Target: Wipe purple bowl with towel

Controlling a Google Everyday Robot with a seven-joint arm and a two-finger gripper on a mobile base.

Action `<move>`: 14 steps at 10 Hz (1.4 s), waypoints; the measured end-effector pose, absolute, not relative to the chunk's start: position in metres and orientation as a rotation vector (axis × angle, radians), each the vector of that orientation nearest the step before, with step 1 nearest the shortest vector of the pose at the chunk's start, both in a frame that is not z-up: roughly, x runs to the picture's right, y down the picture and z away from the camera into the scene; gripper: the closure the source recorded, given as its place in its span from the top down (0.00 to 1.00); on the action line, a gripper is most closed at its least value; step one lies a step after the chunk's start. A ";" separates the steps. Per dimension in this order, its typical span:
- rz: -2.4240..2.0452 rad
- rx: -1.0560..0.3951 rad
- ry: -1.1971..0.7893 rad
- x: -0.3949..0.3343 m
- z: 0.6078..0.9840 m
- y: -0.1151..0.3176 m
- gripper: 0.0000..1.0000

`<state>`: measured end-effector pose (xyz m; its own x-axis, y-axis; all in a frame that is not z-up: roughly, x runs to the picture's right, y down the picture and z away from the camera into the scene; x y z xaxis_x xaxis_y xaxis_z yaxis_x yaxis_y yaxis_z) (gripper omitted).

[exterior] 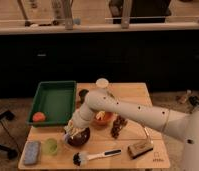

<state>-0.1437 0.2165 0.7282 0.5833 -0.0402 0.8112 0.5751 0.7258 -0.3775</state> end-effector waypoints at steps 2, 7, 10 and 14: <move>-0.396 -0.687 -0.868 -0.146 0.731 0.221 0.01; -0.369 -0.696 -0.825 -0.130 0.741 0.223 0.01; -0.341 -0.690 -0.800 -0.116 0.750 0.215 0.01; -0.341 -0.680 -0.818 -0.122 0.758 0.206 0.01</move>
